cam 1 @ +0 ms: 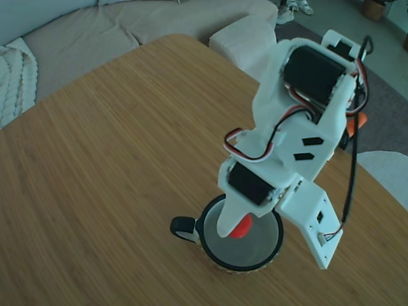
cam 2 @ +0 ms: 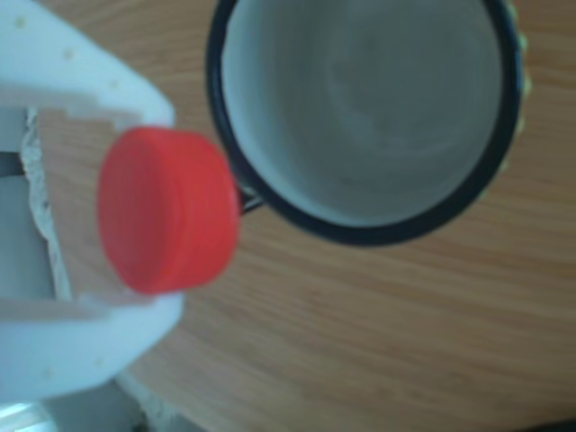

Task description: Grasp a red cap and put it in the cup.

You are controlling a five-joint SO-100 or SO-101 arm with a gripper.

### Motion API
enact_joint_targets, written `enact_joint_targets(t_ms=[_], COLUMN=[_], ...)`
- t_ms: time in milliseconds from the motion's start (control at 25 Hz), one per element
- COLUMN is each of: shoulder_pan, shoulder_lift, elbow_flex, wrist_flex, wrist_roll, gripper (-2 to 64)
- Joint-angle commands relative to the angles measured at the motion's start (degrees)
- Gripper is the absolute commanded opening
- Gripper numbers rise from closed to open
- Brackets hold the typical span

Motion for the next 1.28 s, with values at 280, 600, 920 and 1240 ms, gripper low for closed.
enact_joint_targets(t_ms=[280, 600, 920, 1240], shoulder_pan=[-0.3, 0.0, 3.5, 6.3], shoulder_lift=[-6.2, -6.5, -6.6, -6.1], elbow_flex=[-2.0, 1.1, 2.2, 4.4], wrist_flex=[3.7, 3.8, 3.7, 3.3], wrist_roll=[-0.1, -0.5, -0.6, -0.7], gripper=[13.6, 13.6, 13.6, 13.6])
